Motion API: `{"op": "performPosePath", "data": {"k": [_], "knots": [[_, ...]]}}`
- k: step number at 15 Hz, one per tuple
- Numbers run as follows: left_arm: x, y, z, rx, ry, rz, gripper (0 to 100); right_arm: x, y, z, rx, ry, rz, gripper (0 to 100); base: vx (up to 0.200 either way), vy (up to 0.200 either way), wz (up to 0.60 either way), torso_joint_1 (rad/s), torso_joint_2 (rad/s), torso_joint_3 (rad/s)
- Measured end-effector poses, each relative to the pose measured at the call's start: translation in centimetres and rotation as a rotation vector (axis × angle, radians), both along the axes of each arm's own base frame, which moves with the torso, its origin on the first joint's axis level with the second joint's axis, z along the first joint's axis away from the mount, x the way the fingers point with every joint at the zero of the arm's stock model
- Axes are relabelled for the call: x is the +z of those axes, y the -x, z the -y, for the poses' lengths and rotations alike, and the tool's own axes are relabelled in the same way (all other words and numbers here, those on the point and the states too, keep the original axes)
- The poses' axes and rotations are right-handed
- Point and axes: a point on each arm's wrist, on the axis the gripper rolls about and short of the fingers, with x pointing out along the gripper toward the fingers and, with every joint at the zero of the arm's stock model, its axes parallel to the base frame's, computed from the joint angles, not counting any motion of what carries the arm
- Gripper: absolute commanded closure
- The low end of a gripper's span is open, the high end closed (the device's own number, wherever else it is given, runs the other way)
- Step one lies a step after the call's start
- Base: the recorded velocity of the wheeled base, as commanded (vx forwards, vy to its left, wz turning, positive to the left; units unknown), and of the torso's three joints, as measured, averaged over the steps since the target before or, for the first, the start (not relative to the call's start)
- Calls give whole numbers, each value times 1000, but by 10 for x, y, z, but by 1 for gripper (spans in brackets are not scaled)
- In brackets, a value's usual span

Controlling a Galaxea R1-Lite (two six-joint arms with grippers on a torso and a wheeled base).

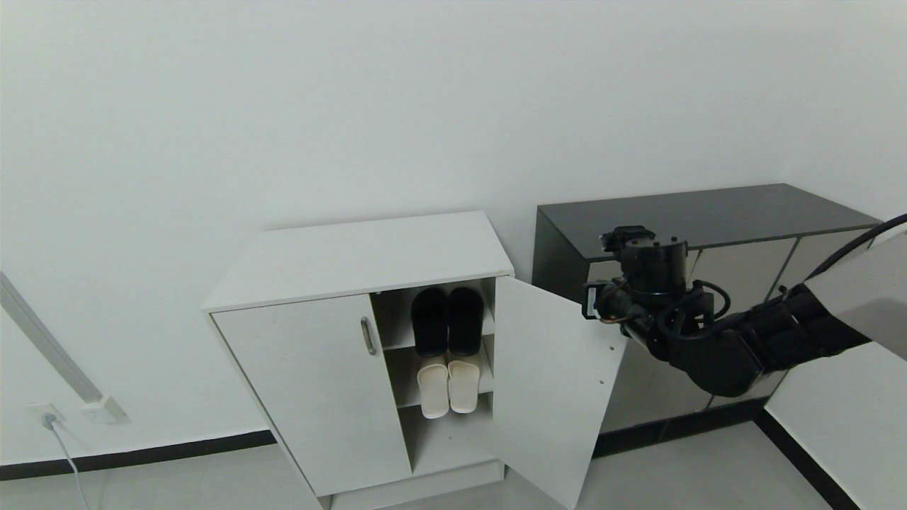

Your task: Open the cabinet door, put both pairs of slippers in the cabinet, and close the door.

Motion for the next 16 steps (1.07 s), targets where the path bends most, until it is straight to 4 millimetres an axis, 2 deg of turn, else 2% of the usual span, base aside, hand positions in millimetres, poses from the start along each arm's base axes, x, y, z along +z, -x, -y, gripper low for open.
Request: {"op": "performPosePath", "data": {"k": [2,5,11,16], "knots": [[0,0,0,0,0,0,100,-10,-15,9,-15,0,-14,100,0,0,0,0,0,0],[0,0,0,0,1,0,100,-26,-28,15,-25,6,-42,100,0,0,0,0,0,0],[0,0,0,0,1,0,100,-42,-29,16,-24,20,-125,100,0,0,0,0,0,0],[0,0,0,-1,1,0,100,-42,-31,15,-4,-10,-167,100,0,0,0,0,0,0]]}}
